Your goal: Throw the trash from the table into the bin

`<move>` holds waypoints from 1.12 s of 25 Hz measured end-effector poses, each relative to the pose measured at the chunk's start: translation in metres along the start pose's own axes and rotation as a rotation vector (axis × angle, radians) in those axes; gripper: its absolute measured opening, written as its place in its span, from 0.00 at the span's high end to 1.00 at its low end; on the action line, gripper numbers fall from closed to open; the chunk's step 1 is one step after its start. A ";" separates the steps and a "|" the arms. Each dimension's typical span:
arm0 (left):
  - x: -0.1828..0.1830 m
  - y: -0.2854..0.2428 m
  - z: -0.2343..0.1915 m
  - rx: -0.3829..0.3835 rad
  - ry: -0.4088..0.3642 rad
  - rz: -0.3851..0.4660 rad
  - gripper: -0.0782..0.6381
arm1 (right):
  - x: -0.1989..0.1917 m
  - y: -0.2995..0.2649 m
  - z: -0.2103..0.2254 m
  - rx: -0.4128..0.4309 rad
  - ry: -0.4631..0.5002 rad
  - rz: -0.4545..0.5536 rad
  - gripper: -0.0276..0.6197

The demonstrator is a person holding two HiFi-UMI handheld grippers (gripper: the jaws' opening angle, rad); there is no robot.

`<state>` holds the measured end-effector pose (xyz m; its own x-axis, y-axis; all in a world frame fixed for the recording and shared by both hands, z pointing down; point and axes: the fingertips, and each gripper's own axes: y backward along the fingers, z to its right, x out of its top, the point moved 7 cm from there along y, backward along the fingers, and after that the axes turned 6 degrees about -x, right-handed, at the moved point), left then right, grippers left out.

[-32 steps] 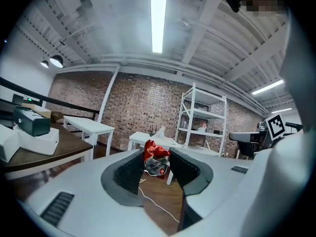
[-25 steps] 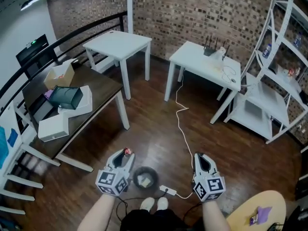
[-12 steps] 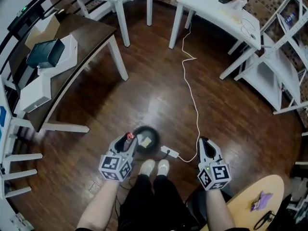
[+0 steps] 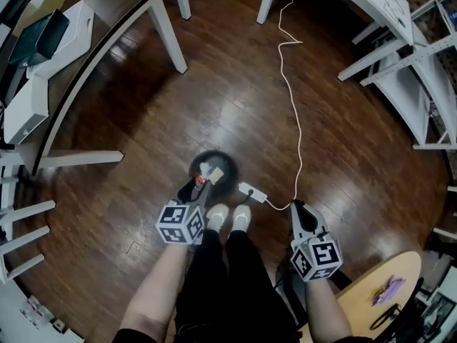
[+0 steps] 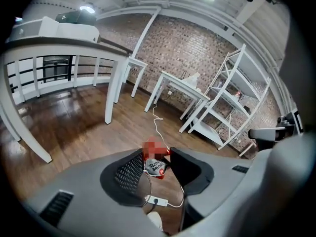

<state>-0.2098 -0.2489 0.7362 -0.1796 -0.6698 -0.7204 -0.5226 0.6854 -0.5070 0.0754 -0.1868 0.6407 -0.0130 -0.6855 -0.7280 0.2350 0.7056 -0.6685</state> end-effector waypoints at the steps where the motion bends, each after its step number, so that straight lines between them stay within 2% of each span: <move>1: -0.003 -0.003 -0.001 0.002 0.004 -0.008 0.65 | -0.003 -0.002 0.000 0.003 0.000 -0.010 0.95; 5: -0.009 -0.009 -0.009 0.007 0.056 0.009 0.63 | -0.008 -0.009 0.001 0.018 -0.008 -0.032 0.95; 8: -0.007 -0.011 -0.013 0.003 0.106 0.028 0.53 | -0.004 -0.013 0.001 0.023 -0.012 -0.028 0.95; 14: -0.003 -0.010 -0.013 -0.014 0.074 0.010 0.52 | -0.006 -0.017 -0.005 0.017 -0.028 -0.020 0.95; 17: 0.005 -0.004 -0.012 -0.029 0.056 0.010 0.55 | -0.003 -0.015 -0.005 0.006 -0.035 -0.007 0.95; 23: 0.038 0.018 0.000 -0.074 0.005 0.043 0.69 | 0.014 -0.004 -0.010 -0.034 -0.053 0.058 0.95; 28: 0.087 0.035 0.014 -0.124 -0.027 0.113 0.69 | 0.040 0.025 -0.012 -0.112 -0.104 0.161 0.95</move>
<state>-0.2322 -0.2792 0.6495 -0.2215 -0.5817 -0.7827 -0.5992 0.7144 -0.3614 0.0685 -0.1944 0.5936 0.1177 -0.5727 -0.8113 0.1165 0.8193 -0.5614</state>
